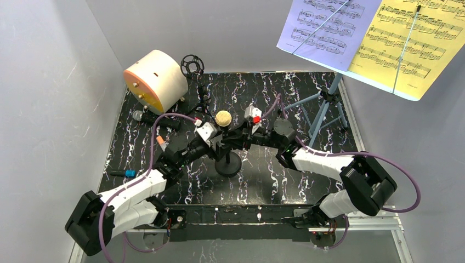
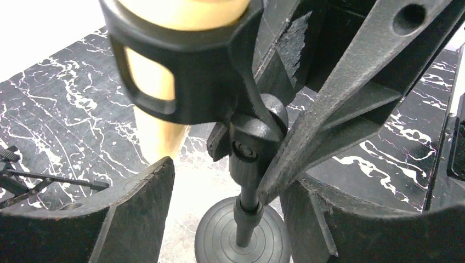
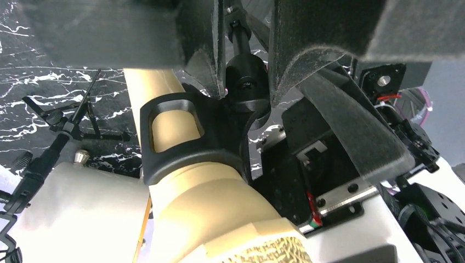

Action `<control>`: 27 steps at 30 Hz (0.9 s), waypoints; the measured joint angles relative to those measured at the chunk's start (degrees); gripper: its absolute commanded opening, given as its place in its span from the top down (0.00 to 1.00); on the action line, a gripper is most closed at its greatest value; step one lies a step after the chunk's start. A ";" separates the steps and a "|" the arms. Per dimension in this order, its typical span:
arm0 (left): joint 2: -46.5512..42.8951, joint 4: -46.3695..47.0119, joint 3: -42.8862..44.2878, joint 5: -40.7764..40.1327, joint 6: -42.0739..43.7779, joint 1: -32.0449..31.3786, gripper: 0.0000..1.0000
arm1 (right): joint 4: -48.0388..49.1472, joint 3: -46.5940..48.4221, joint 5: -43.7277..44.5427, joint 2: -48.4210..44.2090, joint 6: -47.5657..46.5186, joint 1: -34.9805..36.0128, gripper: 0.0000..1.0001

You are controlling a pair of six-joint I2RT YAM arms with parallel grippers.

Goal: Pack up the instrument practice props
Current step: Remove the microphone from the microphone stand.

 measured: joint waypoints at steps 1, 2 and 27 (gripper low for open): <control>-0.52 0.02 -0.57 -0.37 -0.09 -0.11 0.33 | 0.09 -0.50 -0.02 0.00 -0.50 0.00 0.99; -1.09 0.17 -1.09 -0.74 -0.22 -0.13 0.32 | 0.59 -1.14 0.02 0.00 -1.16 0.00 0.99; -11.78 -2.95 -0.13 -10.58 -14.38 -0.28 0.25 | 14.97 -13.33 15.39 2.91 -12.55 4.57 0.99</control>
